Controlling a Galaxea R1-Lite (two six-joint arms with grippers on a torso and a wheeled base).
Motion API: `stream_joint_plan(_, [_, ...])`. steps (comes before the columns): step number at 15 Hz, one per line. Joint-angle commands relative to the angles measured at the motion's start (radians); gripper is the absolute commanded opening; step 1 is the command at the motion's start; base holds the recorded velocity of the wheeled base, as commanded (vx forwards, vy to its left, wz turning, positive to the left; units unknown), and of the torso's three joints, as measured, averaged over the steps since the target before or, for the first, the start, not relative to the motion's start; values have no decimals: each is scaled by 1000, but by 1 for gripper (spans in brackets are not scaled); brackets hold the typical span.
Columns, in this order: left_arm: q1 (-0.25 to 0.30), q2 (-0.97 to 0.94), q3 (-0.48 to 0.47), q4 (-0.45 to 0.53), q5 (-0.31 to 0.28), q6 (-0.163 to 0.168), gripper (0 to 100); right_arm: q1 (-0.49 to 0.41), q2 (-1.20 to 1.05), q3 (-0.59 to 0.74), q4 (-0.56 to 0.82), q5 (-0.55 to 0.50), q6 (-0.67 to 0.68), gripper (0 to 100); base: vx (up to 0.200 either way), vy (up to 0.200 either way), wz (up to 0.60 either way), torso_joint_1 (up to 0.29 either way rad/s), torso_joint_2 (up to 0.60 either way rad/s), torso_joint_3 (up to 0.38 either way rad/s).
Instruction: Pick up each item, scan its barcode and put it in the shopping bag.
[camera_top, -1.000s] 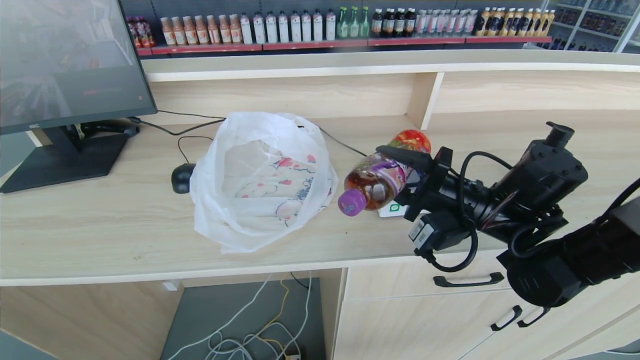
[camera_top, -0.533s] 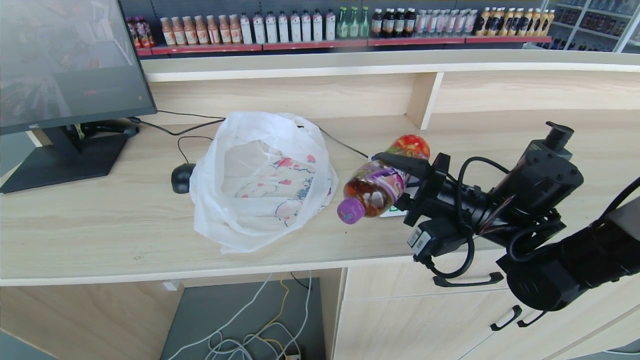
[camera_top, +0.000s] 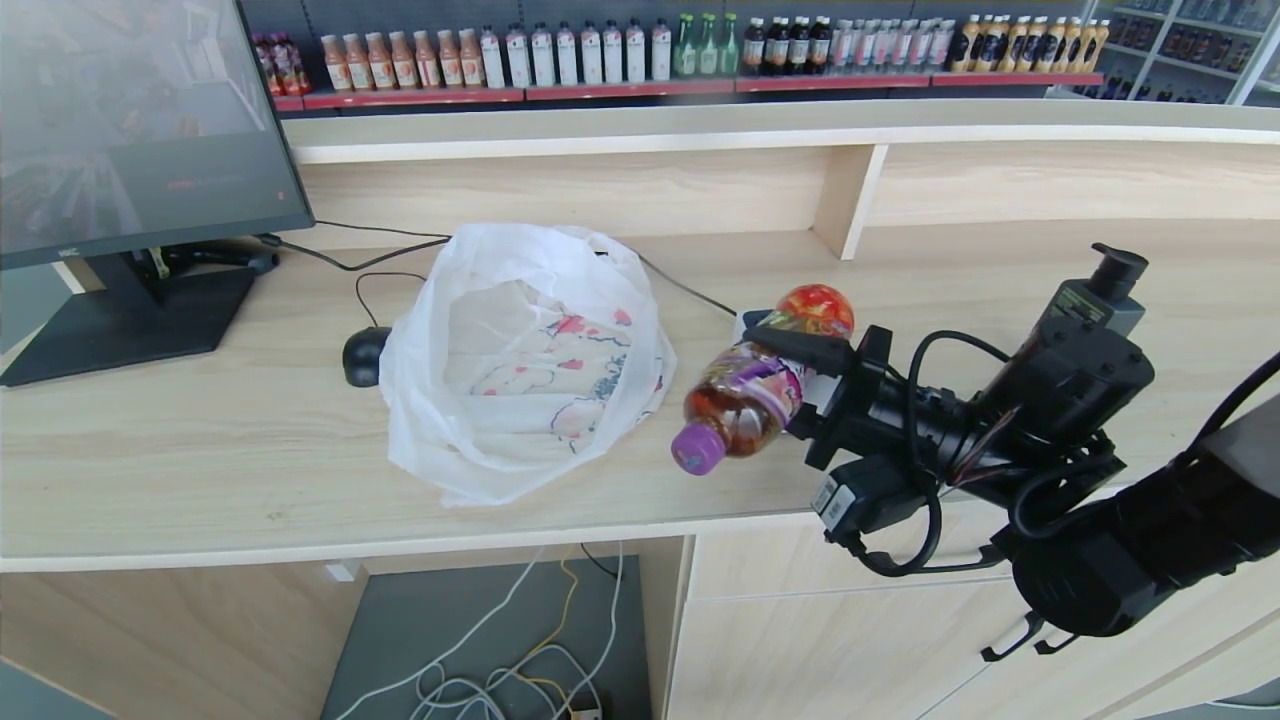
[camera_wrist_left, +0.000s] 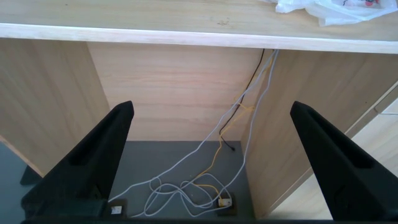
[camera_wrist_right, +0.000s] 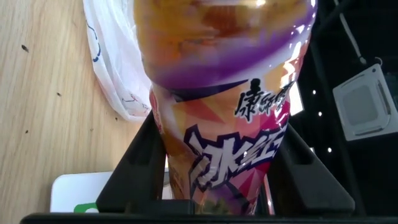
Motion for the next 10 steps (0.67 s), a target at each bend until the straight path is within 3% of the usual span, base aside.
stream_joint_plan(1, [0, 0, 0, 0, 0, 0, 100, 1, 2, 2, 1, 0, 1, 0, 0, 0, 0, 0, 0, 0])
stream_joint_plan(10, [0, 0, 0, 0, 0, 0, 100, 10, 13, 16, -1, -1, 1, 0, 0, 0, 0, 0, 0, 0])
